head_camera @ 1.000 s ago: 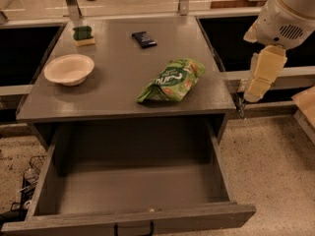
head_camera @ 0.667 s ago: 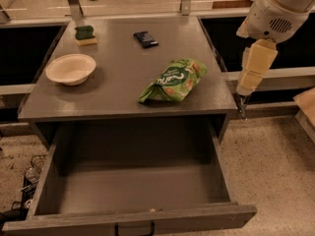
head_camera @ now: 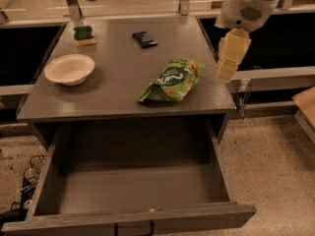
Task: Place green rice chip bag into top drawer
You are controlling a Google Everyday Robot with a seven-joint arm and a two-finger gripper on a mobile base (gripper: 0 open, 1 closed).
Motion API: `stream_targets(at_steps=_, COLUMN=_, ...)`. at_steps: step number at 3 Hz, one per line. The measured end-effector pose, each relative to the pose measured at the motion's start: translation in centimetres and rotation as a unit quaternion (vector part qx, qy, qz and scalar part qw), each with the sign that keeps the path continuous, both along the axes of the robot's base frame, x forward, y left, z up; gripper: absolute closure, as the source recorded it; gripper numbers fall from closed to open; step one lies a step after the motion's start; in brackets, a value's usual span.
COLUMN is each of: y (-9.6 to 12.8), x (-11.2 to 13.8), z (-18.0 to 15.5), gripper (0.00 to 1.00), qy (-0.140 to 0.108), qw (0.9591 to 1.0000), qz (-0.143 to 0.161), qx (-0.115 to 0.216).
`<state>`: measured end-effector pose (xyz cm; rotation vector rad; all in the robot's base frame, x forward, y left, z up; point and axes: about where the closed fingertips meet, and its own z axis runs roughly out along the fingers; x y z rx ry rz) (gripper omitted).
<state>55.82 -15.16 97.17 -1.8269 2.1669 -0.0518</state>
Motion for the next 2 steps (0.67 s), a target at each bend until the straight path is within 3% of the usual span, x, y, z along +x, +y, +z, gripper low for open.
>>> stream_targets(at_steps=1, y=2.12, x=0.72, z=0.19, gripper=0.00, qy=-0.002, qw=0.9998, qz=0.019, qx=0.004)
stream_targets(at_steps=2, y=2.46, x=1.08, z=0.25, gripper=0.00, qy=-0.008, qw=0.9997, qz=0.020, qx=0.007)
